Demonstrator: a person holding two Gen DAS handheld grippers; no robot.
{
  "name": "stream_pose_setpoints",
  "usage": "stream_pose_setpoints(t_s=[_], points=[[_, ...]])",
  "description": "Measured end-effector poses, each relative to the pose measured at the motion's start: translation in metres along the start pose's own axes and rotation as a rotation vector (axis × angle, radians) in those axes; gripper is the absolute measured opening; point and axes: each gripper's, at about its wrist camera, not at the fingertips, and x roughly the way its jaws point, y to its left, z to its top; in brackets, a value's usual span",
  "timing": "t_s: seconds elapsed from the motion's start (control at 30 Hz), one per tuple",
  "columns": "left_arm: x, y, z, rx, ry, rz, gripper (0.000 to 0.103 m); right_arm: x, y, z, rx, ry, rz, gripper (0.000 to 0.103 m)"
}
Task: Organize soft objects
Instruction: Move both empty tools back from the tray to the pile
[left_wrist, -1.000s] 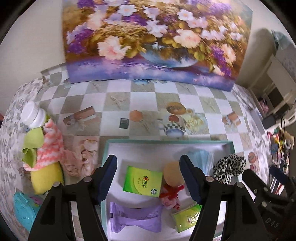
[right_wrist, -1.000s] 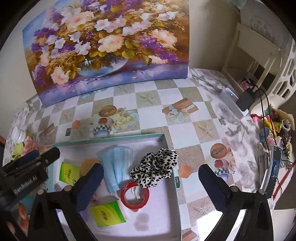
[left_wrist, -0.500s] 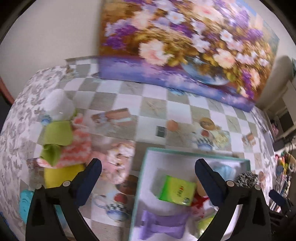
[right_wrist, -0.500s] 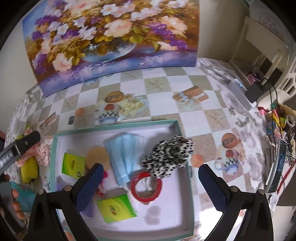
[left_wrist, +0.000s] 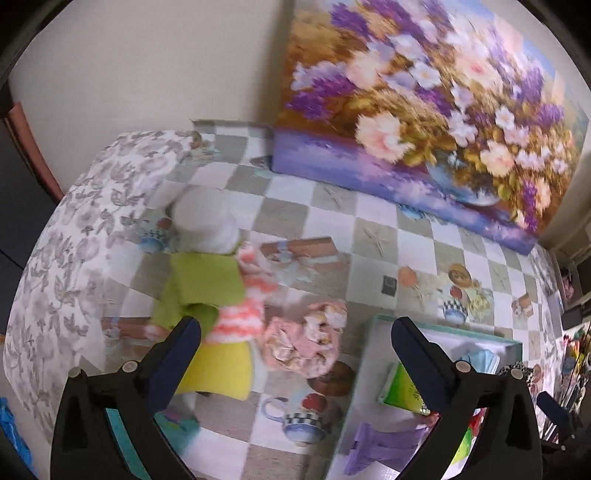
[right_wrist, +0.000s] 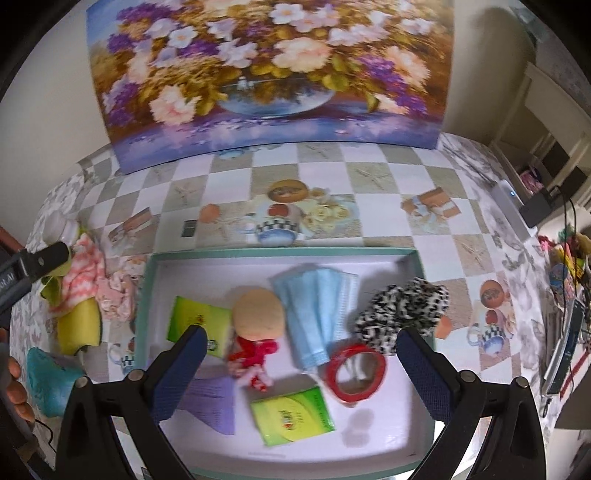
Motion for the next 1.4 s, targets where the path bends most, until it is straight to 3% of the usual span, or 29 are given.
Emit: stream_pose_setpoints(t_s=[0.1, 0.27, 0.53, 0.77, 0.93, 1.4], points=[[-0.004, 0.016, 0.004, -0.033, -0.008, -0.011, 0.103, -0.001, 0.014, 0.002, -0.016, -0.021, 0.015, 0.103], [-0.005, 0.046, 0.007, -0.070, 0.016, 0.056, 0.103, 0.000, 0.044, 0.002, -0.046, -0.034, 0.063, 0.103], [-0.003, 0.099, 0.008, -0.136, 0.029, 0.093, 0.103, 0.009, 0.089, -0.001, -0.105, -0.023, 0.130, 0.103], [0.007, 0.135, 0.008, -0.207, 0.038, 0.062, 0.103, 0.014, 0.118, -0.001, -0.124, -0.029, 0.199, 0.103], [0.014, 0.144, 0.010, -0.232, 0.008, 0.047, 0.103, 0.013, 0.130, 0.004, -0.136, -0.050, 0.199, 0.103], [0.027, 0.124, 0.019, -0.237, 0.036, -0.057, 0.102, 0.032, 0.143, 0.021, -0.146, -0.044, 0.214, 0.103]])
